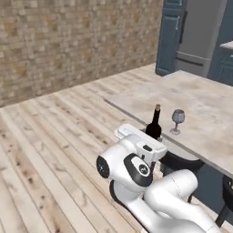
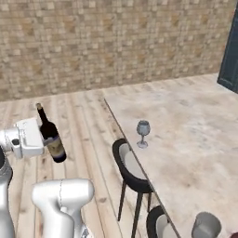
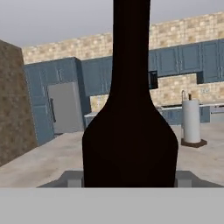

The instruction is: There is a wine glass and glass cup on the dining counter. Place the wine bottle next to the wine glass and the juice bottle next to the glass cup.

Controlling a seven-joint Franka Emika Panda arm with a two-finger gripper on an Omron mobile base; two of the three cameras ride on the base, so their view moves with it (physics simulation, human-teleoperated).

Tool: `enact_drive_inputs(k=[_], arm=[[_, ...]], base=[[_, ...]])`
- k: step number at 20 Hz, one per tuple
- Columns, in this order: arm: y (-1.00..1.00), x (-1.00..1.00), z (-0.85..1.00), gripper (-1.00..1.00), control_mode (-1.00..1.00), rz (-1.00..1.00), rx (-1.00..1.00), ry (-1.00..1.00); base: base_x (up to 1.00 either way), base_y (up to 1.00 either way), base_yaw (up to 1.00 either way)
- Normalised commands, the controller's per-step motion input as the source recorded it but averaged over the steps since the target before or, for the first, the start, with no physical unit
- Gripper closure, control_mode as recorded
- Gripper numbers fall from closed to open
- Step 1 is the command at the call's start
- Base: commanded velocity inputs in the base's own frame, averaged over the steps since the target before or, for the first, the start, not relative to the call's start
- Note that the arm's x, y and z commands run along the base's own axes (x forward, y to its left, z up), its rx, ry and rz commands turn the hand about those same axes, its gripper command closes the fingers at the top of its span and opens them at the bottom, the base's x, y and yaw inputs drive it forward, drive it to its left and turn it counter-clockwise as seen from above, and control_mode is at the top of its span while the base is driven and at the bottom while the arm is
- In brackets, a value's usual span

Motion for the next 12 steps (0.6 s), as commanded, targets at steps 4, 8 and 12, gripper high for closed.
enact_drive_inputs(k=[4,8,12], arm=[[0.0,0.0,0.0,1.0,1.0,0.0,0.0,0.0],[0.0,0.0,0.0,1.0,1.0,0.0,0.0,0.0],[0.0,0.0,0.0,1.0,1.0,0.0,0.0,0.0]], base=[[0.51,0.32,-0.62],[0.43,0.3,-0.68],[0.29,0.34,-0.67]])
